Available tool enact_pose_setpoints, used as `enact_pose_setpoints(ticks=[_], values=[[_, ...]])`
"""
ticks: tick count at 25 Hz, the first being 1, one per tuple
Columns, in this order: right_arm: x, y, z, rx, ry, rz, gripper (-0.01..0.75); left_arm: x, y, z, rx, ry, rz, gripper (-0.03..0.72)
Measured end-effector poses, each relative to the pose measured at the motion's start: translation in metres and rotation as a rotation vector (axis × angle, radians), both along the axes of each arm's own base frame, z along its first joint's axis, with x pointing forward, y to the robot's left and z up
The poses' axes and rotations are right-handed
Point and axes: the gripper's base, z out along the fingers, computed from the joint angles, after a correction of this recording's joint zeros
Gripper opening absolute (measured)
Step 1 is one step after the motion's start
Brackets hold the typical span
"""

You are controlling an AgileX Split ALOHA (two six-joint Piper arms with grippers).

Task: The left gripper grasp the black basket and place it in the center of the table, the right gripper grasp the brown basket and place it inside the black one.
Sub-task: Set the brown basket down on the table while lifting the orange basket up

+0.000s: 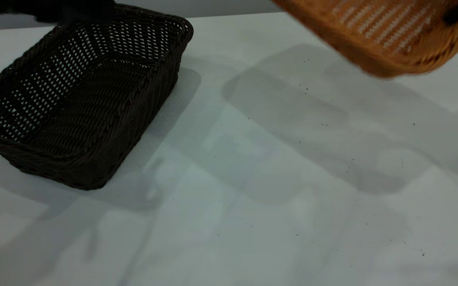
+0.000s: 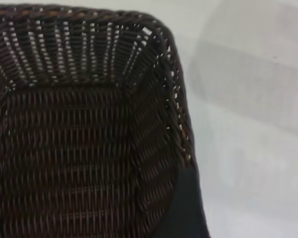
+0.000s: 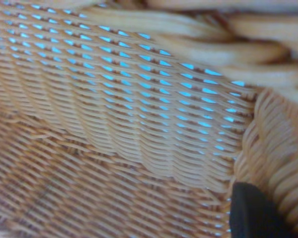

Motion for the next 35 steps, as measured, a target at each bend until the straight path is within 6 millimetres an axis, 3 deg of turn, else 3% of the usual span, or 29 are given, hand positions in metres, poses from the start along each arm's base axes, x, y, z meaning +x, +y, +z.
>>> enact_pose_setpoints(ticks=[8,20,35], values=[[0.01,-0.002,0.023,-0.052,-0.051,0.068,0.108,0.012,-0.013,-0.039,0.098,0.036,0.054,0.531],[0.012,-0.003,0.025,-0.06,-0.065,0.074,0.108,0.019,-0.012,-0.081,0.154,0.153,0.116,0.531],[0.012,-0.003,0.025,-0.07,-0.077,0.087,0.107,0.041,-0.024,-0.068,0.115,0.101,0.107,0.531]])
